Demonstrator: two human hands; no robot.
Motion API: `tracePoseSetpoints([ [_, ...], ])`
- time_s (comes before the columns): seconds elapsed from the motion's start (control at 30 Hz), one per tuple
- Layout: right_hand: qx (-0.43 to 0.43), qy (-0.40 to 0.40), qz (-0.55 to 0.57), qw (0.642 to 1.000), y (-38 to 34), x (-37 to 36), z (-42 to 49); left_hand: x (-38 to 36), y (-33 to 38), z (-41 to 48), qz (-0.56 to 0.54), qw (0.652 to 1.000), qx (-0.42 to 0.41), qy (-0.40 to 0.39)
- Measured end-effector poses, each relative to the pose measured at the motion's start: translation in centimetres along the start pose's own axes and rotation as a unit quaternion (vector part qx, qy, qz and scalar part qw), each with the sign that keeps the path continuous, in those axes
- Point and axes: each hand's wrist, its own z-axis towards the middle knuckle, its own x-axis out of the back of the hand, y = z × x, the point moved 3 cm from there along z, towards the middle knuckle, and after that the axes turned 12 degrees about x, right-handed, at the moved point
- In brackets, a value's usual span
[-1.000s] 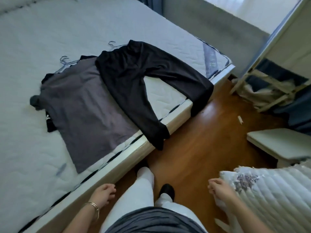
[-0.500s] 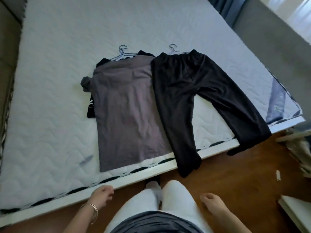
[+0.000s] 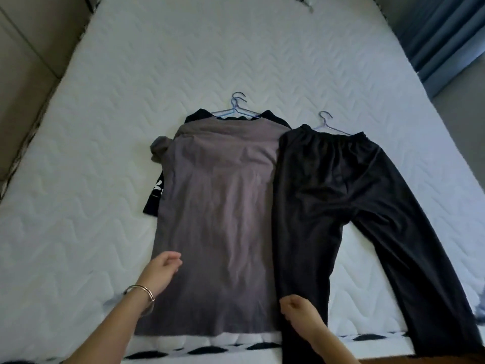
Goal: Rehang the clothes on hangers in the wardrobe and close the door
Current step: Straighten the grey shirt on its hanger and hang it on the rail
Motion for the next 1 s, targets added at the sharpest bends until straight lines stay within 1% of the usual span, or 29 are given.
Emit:
tracePoseSetpoints([
  [0.13,0.033,0.001,-0.015,0.999,-4.0,3.0,8.6,-2.2,5.8,6.2,0.086,0.995,-0.042,0.023],
  [0.2,0.066,0.005,-0.035,0.997,-6.5,4.6,13.5,-3.6,9.0,9.9,0.128,0.987,-0.089,0.046],
  [0.27,0.1,0.028,-0.055,0.993,-9.4,6.2,18.8,-5.1,12.5,14.1,0.189,0.967,-0.153,0.08],
  [0.33,0.136,0.05,-0.084,0.986,-12.7,7.9,23.9,-6.6,15.7,18.1,0.272,0.933,-0.196,0.128],
  [0.37,0.16,0.068,-0.096,0.98,-14.4,8.8,26.3,-7.4,17.0,20.2,0.309,0.917,-0.203,0.151],
  [0.43,0.202,0.103,-0.114,0.967,-18.0,10.2,30.6,-8.9,18.5,23.9,0.343,0.902,-0.193,0.178],
  [0.5,0.24,0.128,-0.126,0.954,-21.4,11.3,34.4,-10.1,18.5,26.8,0.373,0.884,-0.191,0.209],
  [0.6,0.297,0.149,-0.146,0.932,-25.7,12.4,39.3,-11.1,17.3,28.4,0.396,0.851,-0.225,0.26],
  [0.73,0.349,0.182,-0.209,0.895,-30.8,12.8,47.0,-11.3,16.7,29.6,0.393,0.839,-0.249,0.282],
  [0.8,0.357,0.194,-0.24,0.882,-33.1,12.8,49.7,-11.4,16.6,29.9,0.397,0.834,-0.253,0.287],
  [0.87,0.348,0.187,-0.29,0.871,-34.6,12.6,51.9,-11.6,16.3,30.1,0.403,0.832,-0.257,0.281],
  [0.93,0.324,0.167,-0.326,0.872,-35.6,12.4,53.3,-11.8,16.0,30.1,0.403,0.829,-0.261,0.286],
  [1.0,0.316,0.177,-0.324,0.874,-36.2,12.5,53.7,-11.9,15.9,30.3,0.408,0.824,-0.266,0.291],
])
